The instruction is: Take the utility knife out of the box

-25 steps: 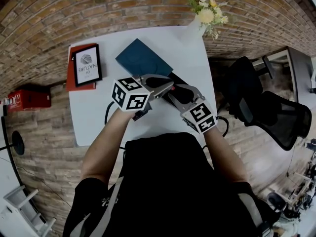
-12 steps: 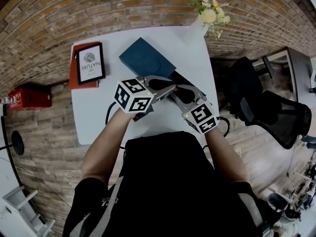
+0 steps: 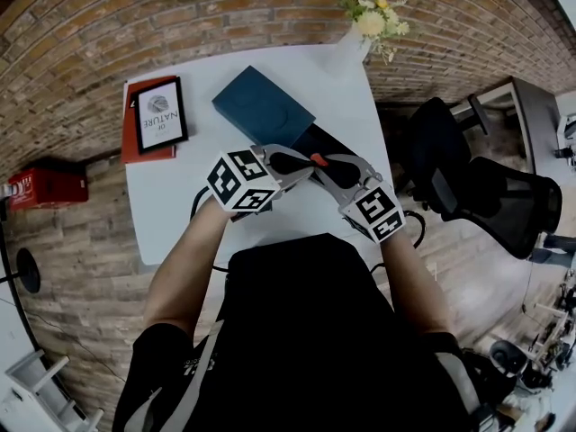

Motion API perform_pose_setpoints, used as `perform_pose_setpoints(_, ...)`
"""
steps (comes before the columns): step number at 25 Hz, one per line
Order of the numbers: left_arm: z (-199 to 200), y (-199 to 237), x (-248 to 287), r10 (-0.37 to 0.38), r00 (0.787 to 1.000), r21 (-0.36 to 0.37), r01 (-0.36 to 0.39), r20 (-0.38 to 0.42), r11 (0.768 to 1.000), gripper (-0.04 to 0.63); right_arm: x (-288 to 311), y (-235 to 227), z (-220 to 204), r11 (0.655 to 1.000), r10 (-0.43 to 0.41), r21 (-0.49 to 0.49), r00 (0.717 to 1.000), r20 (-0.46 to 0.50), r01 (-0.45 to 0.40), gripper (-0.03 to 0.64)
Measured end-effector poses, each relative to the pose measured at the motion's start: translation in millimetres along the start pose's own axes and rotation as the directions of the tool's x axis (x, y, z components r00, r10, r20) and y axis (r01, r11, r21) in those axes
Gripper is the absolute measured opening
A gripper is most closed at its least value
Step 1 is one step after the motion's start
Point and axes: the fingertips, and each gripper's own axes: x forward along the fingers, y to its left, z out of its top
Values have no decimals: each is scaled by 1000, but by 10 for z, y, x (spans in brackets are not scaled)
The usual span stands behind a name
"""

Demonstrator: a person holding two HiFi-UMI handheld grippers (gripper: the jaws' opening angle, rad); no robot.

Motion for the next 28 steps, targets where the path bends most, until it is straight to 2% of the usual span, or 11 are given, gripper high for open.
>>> perform_pose_setpoints(2,54,-40,8,6,1000,7,-6,22,1000,6,-38,35,0,999,6,-33,1000,-6,-6,55)
perform_pose_setpoints(3,95,-50,7,9,999,9,-10,37,1000,6,-47,61,7,999,10,-52,1000,-6,-10,20)
perform_pose_setpoints(5,170,-57,7,16,998,15,-16,59,1000,6,-53,81,30,997,10,-71,1000,0,-10,14)
perform_pose_setpoints(9,263,-77,84,19,996,-13,-18,90,1000,8,-110,3,32,999,11,-47,999,33,-9,14)
perform_pose_setpoints(12,336,9,205,57,992,-42,-52,111,998,8,-153,-150,-15,1000,24,-12,998,60,-24,14)
perform_pose_setpoints(14,357,44,297,77,991,-50,-72,109,996,9,-200,-231,-71,999,52,4,996,66,-53,12)
perform_pose_setpoints(17,406,10,461,69,992,-42,-65,104,997,39,-324,-311,-165,991,131,14,989,74,-132,12)
perform_pose_setpoints(19,476,-17,598,67,992,-36,-64,105,997,99,-433,-376,-240,983,179,18,981,80,-181,12)
perform_pose_setpoints(20,516,-35,666,69,992,-34,-65,109,997,109,-487,-404,-285,980,196,17,977,79,-198,12)
perform_pose_setpoints(25,663,-105,937,80,990,-16,-79,115,997,110,-665,-547,-432,970,243,5,966,88,-245,12)
perform_pose_setpoints(28,731,-175,1074,70,991,-2,-70,113,998,110,-791,-563,-457,955,297,-11,949,106,-297,12)
